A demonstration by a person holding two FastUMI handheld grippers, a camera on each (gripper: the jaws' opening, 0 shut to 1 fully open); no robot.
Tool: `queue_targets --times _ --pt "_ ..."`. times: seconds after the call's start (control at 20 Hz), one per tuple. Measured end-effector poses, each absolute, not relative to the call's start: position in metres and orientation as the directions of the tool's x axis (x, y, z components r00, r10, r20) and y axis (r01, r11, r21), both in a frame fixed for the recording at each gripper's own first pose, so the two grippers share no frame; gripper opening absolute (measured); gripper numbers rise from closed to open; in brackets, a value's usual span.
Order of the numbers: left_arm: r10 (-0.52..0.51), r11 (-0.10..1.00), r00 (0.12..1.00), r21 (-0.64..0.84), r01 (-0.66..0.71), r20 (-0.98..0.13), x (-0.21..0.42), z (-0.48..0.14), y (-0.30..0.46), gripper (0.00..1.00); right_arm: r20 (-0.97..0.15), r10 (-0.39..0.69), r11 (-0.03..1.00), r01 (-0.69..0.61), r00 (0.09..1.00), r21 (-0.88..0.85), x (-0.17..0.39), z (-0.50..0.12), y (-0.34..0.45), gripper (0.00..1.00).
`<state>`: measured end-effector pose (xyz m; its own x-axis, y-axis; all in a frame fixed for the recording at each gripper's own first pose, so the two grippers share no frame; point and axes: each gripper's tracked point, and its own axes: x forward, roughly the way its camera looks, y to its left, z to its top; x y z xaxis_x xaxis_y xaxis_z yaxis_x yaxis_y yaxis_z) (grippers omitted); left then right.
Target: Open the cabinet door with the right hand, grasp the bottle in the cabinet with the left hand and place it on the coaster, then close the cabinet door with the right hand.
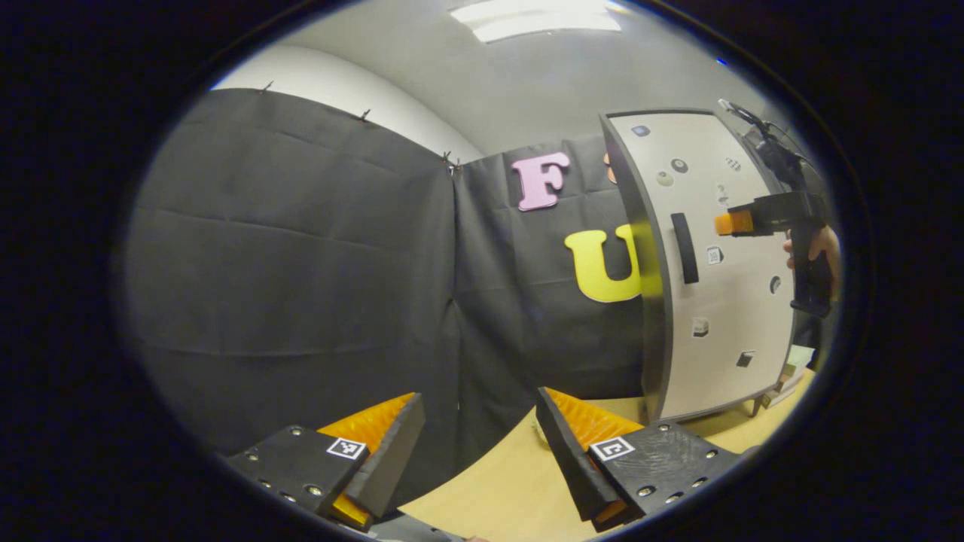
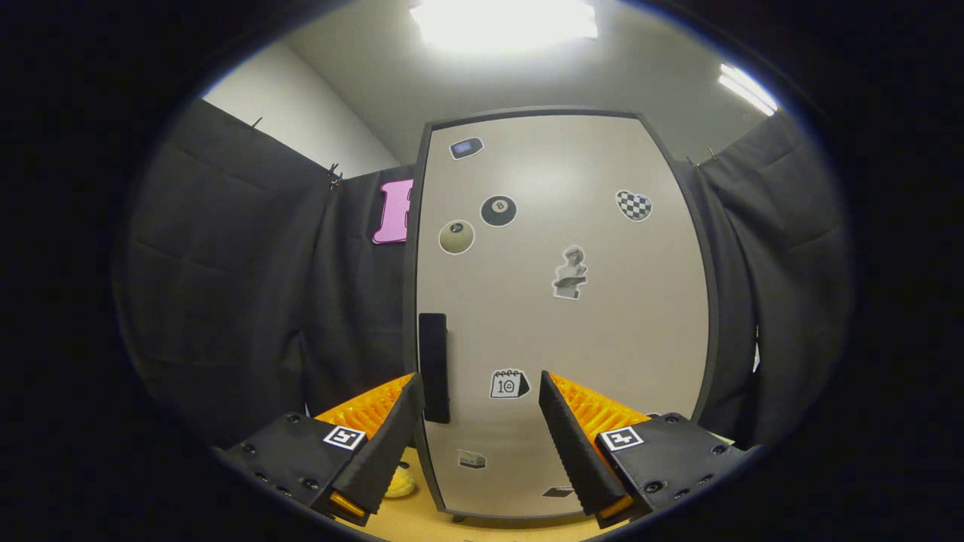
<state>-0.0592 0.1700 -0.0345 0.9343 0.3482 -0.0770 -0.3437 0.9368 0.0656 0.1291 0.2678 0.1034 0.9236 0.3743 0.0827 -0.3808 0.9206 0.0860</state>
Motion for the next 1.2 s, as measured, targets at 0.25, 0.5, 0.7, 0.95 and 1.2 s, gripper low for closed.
queue_targets --times 0.25,0.5,0.7,0.95,1.2 --pt "0.404 0.914 0.911 0.084 -0.397 -0.086 -0.074 -0.040 0.203 0.92 0.061 0.383 0.920 -0.387 0.922 0.070 0.147 0.098 0.299 0.96" --pt "0.445 0.895 0.890 0.088 -0.437 -0.099 -0.085 -0.048 0.224 0.92 0.022 0.392 0.917 -0.393 0.920 0.071 0.164 0.091 0.323 0.97" --pt "0.457 0.889 0.883 0.085 -0.450 -0.110 -0.087 -0.053 0.229 0.89 0.007 0.386 0.922 -0.386 0.922 0.043 0.180 0.092 0.338 0.89" --pt "0.470 0.882 0.876 0.087 -0.463 -0.111 -0.088 -0.056 0.232 0.89 -0.094 0.376 0.926 -0.379 0.922 -0.011 0.199 0.075 0.351 0.67" --pt "0.480 0.877 0.870 0.085 -0.473 -0.115 -0.090 -0.060 0.235 0.89 -0.142 0.351 0.935 -0.355 0.925 0.001 0.211 0.061 0.352 0.41"
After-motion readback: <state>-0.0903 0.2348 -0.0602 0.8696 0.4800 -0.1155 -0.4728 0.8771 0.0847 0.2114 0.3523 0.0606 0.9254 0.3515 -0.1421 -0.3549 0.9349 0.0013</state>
